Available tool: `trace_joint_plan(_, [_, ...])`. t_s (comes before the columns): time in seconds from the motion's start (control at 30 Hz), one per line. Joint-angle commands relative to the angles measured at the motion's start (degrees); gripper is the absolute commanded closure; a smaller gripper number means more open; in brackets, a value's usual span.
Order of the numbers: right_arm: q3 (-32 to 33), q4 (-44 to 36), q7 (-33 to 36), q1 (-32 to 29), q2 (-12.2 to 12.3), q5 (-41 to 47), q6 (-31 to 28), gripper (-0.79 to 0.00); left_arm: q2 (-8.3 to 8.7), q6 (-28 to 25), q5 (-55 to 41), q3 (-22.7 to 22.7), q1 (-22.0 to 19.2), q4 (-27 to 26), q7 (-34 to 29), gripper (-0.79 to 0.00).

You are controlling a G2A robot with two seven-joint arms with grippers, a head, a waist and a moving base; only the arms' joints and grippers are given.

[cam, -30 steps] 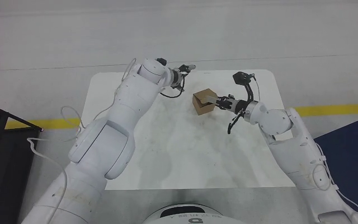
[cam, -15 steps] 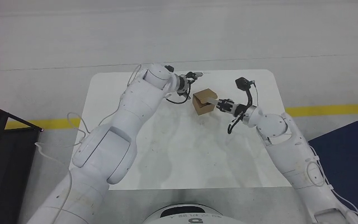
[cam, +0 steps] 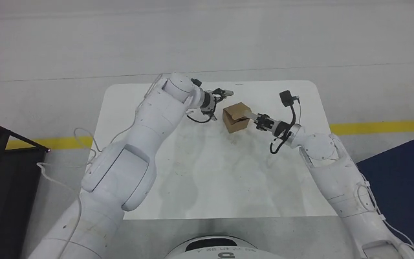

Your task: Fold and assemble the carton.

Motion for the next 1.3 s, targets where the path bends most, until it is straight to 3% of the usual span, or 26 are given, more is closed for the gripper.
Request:
trace_joint_plan(0.0, [-0.09,0.23,0.14,0.04,-0.03,0.14,-0.22,-0.785,0.25,2.01,0.7,0.02,-0.4,0.48,-0.25,-0.785])
trace_joint_plan(0.17, [-0.05,0.31,0.26,0.05,-0.07,0.31,-0.52,-0.785,-0.67,13.48,7.85,3.58,-1.11,-0.84,0.87,-0.785])
trace_joint_plan(0.37, [0.32,-0.18,0.15,-0.31,-0.05,0.53,-0.82,-0.785,-2.18,20.26,10.51,6.03,-1.24,-1.58,-5.42,-0.785])
trace_joint_plan(0.73, [0.73,-0.36,0.11,-0.58,-0.06,0.63,-0.73,-0.785,-3.97,25.64,11.79,6.84,-1.94,-0.15,-1.54,-0.785])
trace_joint_plan(0.9, [0.54,-0.14,0.29,-0.5,-0.16,1.3,-0.88,-0.785,-4.94,24.82,12.79,7.99,-1.52,0.25,-5.59,-0.785])
trace_joint_plan(1.27, [-0.07,3.61,1.74,1.14,-0.6,5.51,-2.94,-0.785,-4.38,14.48,16.31,9.65,-2.69,3.36,-21.13,-0.785])
